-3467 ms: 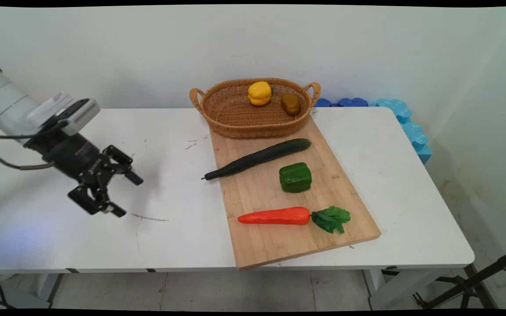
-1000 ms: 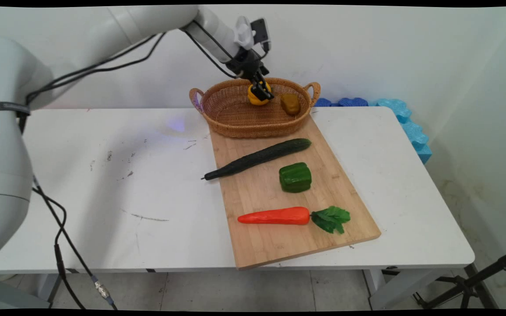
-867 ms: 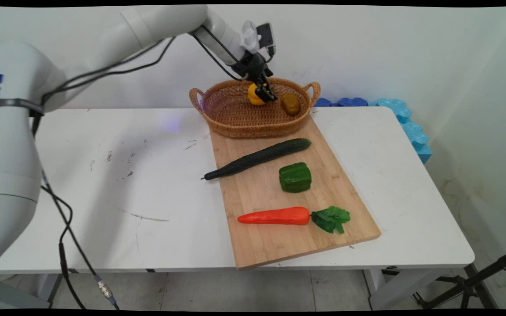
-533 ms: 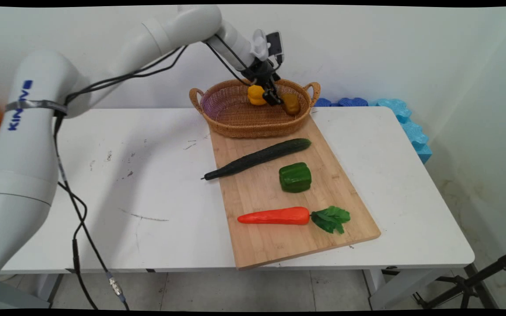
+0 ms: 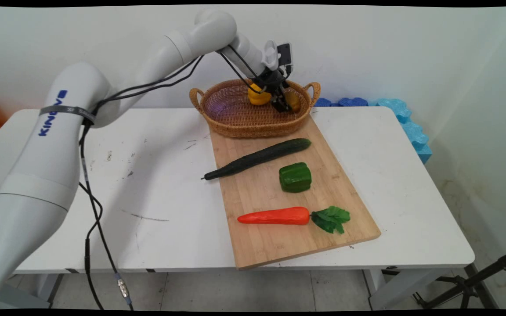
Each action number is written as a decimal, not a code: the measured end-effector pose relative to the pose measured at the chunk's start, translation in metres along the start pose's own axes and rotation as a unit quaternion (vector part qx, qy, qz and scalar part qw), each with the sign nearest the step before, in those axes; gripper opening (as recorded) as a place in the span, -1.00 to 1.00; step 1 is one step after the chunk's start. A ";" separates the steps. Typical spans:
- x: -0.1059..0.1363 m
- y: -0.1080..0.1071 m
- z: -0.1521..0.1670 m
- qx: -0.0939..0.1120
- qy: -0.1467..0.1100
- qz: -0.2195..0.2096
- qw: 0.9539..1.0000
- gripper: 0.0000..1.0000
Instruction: Pick up the potato from the vegetable basket, then place the picked object on the cutting board
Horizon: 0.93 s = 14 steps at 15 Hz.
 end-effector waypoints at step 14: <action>0.003 -0.001 0.023 -0.016 0.007 0.022 1.000 -1.00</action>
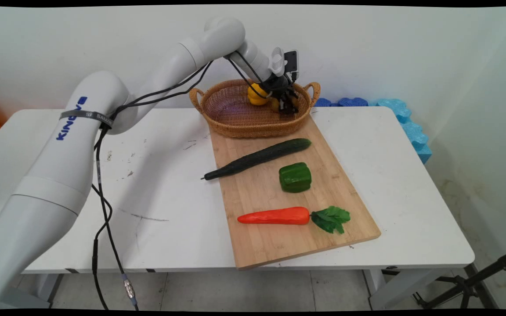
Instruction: Place the picked object on the cutting board
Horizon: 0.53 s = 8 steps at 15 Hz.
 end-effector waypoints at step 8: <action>0.001 0.000 -0.028 0.013 -0.006 -0.010 1.000 -1.00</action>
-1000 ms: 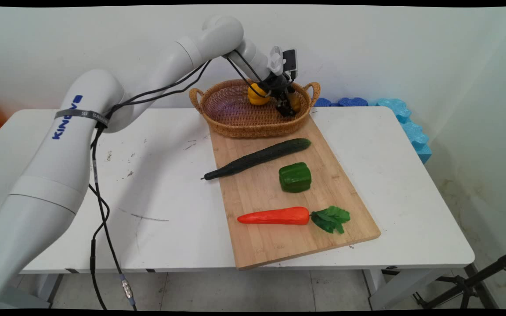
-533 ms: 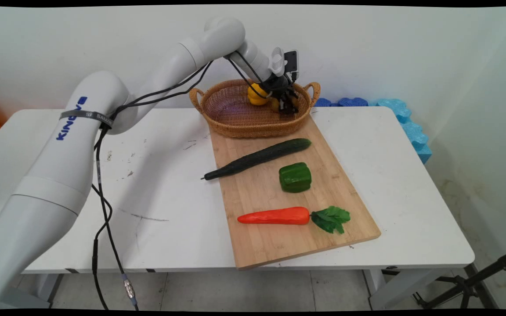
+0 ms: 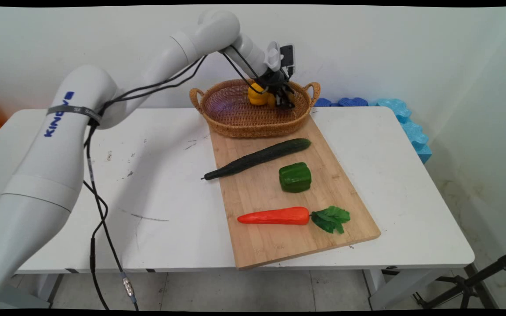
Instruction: Place the picked object on the cutting board
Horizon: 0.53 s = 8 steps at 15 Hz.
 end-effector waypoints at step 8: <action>0.016 0.027 -0.061 0.017 -0.008 -0.044 0.999 -1.00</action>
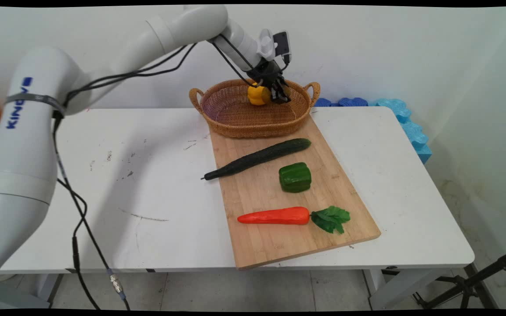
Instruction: Place the picked object on the cutting board
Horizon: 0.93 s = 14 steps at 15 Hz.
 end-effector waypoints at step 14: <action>0.019 0.091 -0.111 -0.008 -0.011 -0.104 0.994 -1.00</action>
